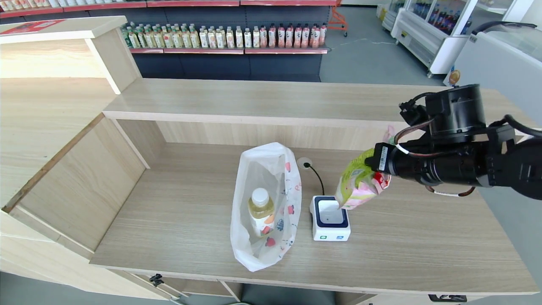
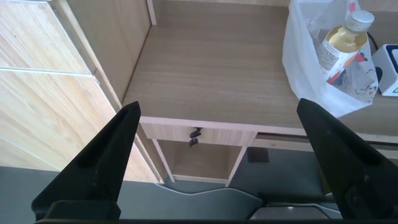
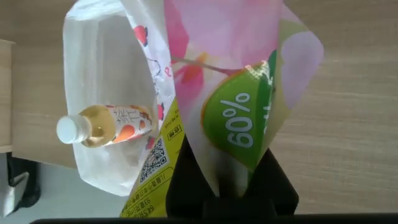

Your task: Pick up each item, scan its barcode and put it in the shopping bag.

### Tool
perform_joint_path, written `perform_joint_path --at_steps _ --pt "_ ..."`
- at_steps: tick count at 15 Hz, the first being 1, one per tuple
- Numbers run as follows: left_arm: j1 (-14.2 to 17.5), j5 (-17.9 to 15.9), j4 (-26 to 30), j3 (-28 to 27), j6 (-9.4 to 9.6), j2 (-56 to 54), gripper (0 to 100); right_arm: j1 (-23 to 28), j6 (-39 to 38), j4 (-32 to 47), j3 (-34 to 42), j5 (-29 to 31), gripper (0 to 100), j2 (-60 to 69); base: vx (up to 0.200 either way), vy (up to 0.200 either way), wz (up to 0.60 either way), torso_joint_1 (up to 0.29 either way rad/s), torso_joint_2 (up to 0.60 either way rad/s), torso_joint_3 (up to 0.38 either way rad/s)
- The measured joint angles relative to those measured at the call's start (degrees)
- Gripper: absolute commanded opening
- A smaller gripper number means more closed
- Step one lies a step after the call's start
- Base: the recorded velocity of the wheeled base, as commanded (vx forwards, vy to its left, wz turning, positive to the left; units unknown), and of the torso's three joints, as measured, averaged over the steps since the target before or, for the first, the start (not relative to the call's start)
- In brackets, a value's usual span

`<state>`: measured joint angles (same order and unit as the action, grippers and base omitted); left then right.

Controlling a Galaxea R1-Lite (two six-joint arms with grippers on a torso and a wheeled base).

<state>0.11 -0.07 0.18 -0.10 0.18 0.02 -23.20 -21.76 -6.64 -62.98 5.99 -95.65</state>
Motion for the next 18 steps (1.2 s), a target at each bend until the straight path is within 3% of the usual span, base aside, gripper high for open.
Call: perform_joint_path --at_steps 2,5,7,12,18 --pt "0.02 0.0 0.0 0.0 -0.07 0.0 100 0.38 7.07 -9.8 4.22 -3.78 0 0.22 0.0 0.0 0.0 0.0 0.0 0.0" --pt "0.1 0.0 0.0 0.0 -0.09 0.0 100 2.91 18.86 -26.03 10.86 -14.03 0 -2.26 0.0 0.0 0.0 0.0 0.0 0.0" --pt "0.1 -0.02 -0.02 0.0 -0.09 0.0 100 4.74 22.6 -31.87 12.7 -19.7 0 -5.14 0.0 0.0 0.0 0.0 0.0 0.0" --pt "0.05 0.0 0.0 0.0 -0.09 0.0 100 5.6 23.32 -32.52 10.42 -30.23 0 -9.69 0.0 0.0 0.0 0.0 0.0 0.0" --pt "0.05 -0.02 -0.02 0.0 -0.09 0.0 100 5.38 25.1 -32.57 2.47 -31.51 0 -17.2 0.0 0.0 0.0 0.0 0.0 0.0"
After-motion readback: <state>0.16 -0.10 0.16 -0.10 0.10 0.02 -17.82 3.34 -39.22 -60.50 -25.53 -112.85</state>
